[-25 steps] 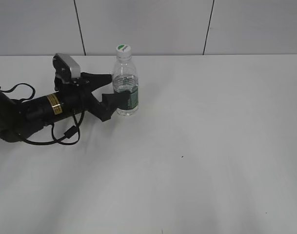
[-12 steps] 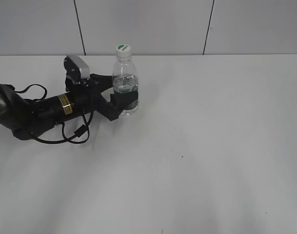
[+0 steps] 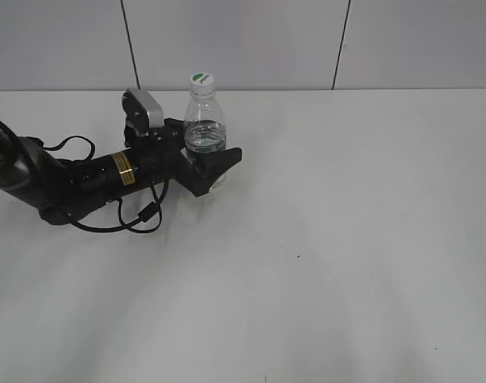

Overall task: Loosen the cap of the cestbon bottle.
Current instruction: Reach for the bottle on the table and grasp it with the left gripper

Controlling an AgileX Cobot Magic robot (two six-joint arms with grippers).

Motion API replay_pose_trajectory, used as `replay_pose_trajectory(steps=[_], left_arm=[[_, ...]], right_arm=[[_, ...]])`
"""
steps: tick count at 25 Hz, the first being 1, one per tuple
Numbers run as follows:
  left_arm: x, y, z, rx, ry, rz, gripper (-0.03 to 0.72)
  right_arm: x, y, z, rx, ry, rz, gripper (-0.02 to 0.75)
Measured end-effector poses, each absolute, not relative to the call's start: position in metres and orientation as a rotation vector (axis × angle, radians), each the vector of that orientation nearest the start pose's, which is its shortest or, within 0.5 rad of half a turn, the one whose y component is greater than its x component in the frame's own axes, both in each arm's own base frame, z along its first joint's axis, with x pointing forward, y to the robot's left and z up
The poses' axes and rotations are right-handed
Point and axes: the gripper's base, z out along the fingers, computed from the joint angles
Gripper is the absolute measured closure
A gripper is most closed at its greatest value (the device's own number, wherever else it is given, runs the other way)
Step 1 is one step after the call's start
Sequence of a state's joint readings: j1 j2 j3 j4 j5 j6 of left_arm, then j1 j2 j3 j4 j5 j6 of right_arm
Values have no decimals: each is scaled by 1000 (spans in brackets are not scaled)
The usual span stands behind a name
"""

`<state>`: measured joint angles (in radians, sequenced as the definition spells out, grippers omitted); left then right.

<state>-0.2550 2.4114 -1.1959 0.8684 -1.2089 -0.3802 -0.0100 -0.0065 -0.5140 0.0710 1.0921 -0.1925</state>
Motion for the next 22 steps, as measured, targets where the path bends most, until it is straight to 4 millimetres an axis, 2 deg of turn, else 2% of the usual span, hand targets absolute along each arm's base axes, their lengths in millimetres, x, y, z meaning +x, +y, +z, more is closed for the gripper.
replay_pose_trajectory(steps=[6,14,22], left_arm=[[399,-170,61,786,1495,-825,129],[395,-168,52,788,1569,-802,129],[397,-166,54,735,1563,-797,129]], right_arm=[[-9,6,279,-193,2044,-41,202],[-9,6,279,-193,2044,-41,202],[-9,6,279,-193,2044,-41,202]])
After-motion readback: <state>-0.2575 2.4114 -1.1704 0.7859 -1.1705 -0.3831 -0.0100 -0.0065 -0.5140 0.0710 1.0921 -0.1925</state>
